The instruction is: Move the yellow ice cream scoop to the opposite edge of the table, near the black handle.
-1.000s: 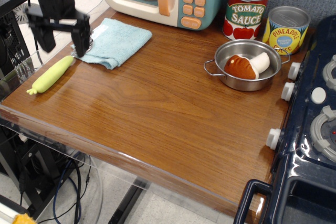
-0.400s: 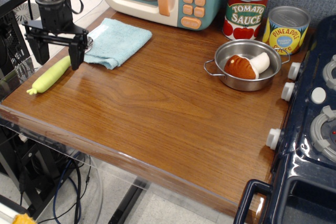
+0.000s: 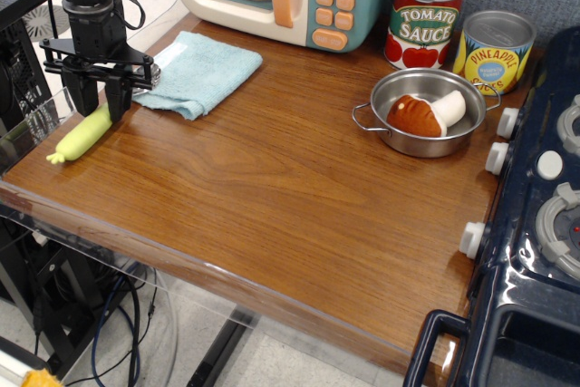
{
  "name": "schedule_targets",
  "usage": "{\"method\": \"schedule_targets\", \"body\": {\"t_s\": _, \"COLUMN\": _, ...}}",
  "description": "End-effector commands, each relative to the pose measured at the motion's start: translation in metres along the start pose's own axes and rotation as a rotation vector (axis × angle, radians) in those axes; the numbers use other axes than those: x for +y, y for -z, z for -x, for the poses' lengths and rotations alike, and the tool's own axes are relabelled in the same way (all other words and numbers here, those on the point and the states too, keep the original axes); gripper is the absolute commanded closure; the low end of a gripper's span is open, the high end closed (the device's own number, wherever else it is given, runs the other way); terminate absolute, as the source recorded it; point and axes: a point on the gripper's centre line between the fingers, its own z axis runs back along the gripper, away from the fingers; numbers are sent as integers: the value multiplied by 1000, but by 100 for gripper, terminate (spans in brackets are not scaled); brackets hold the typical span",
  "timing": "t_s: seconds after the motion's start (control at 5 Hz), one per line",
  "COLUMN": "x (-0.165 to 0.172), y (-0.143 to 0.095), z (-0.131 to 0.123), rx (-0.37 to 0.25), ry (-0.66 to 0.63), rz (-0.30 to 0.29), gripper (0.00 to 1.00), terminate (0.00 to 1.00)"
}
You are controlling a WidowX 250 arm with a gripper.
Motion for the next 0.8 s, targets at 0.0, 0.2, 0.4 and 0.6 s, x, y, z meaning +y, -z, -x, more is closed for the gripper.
{"method": "schedule_targets", "body": {"t_s": 0.0, "x": 0, "y": -18, "z": 5, "rx": -43, "ry": 5, "rz": -4, "gripper": 100, "terminate": 0}}
{"method": "schedule_targets", "body": {"t_s": 0.2, "x": -3, "y": -25, "z": 5, "rx": -72, "ry": 33, "rz": 28, "gripper": 100, "terminate": 0}}
{"method": "schedule_targets", "body": {"t_s": 0.4, "x": -5, "y": -44, "z": 5, "rx": -122, "ry": 39, "rz": 94, "gripper": 100, "terminate": 0}}
{"method": "schedule_targets", "body": {"t_s": 0.6, "x": -17, "y": -63, "z": 8, "rx": -182, "ry": 101, "rz": 128, "gripper": 100, "terminate": 0}}
